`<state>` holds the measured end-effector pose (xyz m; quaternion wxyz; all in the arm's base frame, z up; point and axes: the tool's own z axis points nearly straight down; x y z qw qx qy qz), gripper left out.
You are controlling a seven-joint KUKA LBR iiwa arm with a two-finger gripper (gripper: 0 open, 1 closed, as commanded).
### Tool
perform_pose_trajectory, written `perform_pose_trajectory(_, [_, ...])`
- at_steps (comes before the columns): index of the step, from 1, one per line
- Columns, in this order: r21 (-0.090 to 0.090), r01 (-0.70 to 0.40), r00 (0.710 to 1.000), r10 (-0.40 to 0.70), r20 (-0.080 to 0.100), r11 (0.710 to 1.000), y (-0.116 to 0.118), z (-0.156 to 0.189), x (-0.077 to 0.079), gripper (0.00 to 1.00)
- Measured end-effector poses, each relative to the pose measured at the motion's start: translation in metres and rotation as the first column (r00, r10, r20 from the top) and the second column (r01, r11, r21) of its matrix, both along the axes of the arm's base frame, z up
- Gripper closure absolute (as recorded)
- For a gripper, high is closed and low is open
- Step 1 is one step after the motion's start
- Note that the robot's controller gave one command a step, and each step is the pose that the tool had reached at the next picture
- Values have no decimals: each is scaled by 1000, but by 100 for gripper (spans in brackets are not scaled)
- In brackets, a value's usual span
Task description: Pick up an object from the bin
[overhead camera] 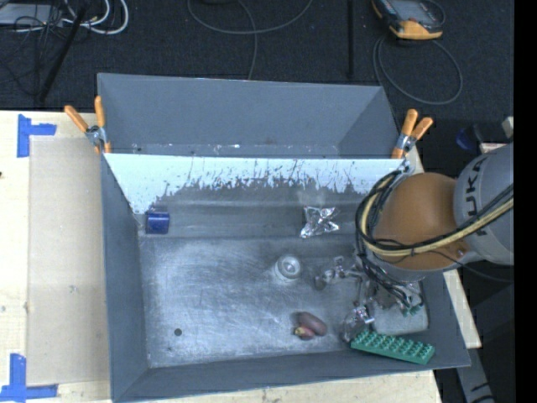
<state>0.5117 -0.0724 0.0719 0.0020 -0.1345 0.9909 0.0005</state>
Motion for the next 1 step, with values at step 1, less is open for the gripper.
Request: perform_pose_trajectory(1, [-2, -108, 994, 108, 13, 994, 54, 15, -36, 0])
